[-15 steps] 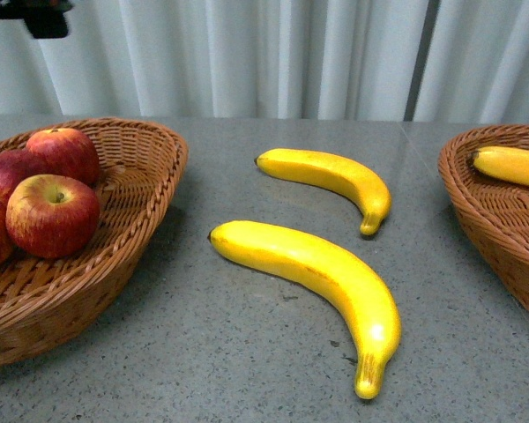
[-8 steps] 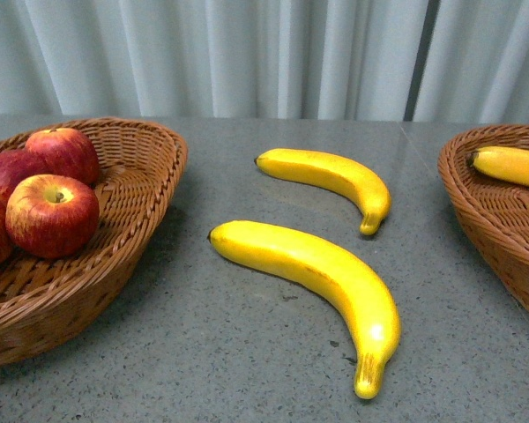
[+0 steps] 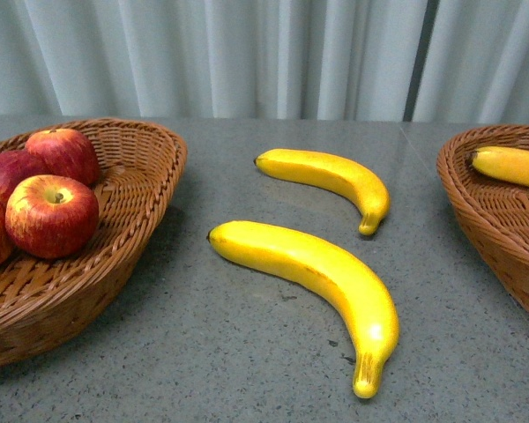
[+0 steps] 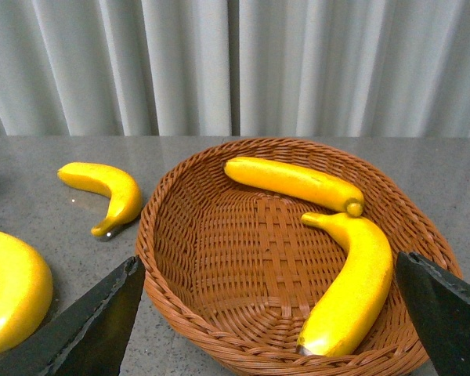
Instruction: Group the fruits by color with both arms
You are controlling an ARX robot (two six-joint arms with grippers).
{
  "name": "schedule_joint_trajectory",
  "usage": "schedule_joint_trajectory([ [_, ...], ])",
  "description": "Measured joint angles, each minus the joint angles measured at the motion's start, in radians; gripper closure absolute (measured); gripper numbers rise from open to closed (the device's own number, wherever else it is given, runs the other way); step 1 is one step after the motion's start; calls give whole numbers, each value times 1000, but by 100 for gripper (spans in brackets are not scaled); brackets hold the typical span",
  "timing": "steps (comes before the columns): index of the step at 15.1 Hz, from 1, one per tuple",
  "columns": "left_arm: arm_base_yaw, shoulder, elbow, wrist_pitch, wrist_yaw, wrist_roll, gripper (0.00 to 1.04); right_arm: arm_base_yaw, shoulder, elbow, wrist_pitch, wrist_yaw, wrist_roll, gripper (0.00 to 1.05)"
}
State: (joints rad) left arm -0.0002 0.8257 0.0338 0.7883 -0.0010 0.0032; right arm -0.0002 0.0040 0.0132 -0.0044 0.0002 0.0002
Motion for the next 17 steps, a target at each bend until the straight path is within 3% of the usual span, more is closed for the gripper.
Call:
schedule_joint_trajectory([
  [17,0,-559,-19,-520,0,0,103,0,0,0,0,0,0,7],
])
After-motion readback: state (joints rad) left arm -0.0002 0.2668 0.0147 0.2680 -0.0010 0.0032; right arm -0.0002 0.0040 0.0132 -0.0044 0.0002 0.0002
